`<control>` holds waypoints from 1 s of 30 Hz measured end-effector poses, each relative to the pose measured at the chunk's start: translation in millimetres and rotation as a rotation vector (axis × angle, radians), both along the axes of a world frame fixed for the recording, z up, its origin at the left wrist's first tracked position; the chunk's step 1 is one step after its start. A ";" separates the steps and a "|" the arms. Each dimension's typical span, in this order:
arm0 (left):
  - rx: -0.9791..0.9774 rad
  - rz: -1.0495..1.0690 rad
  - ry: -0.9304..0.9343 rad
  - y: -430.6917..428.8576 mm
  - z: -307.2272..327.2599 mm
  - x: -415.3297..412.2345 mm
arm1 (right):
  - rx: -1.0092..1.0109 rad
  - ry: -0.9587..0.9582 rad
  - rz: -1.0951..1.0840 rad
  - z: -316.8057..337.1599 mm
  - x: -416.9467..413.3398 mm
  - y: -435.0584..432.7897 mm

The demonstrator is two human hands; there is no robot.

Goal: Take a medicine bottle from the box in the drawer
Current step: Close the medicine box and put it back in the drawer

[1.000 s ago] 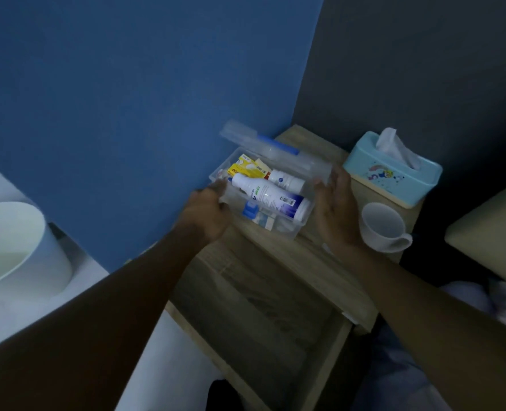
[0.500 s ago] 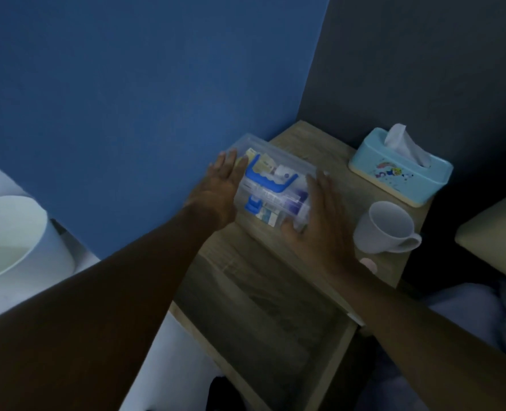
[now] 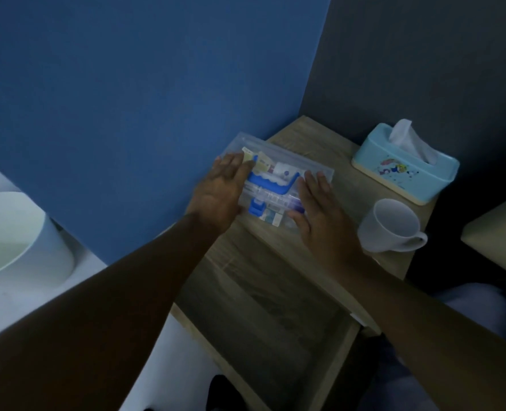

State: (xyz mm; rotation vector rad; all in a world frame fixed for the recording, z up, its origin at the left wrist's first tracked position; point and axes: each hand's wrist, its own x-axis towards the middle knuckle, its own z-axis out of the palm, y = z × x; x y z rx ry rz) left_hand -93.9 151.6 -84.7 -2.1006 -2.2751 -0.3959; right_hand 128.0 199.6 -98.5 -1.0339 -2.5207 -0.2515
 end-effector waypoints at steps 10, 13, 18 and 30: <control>-0.052 -0.023 0.175 -0.9 -4.2 7.5 | -0.119 -0.013 -0.053 1.8 -2.3 0.1; -0.100 -0.079 0.219 -2.8 1.1 -0.4 | -0.136 -0.007 -0.053 0.6 -1.7 1.8; -0.132 -0.075 0.247 -0.1 9.5 -3.5 | -0.160 -0.002 -0.062 -1.1 -1.4 2.6; -0.141 -0.047 0.241 2.1 7.3 0.3 | -0.178 0.050 -0.055 0.1 -1.2 0.7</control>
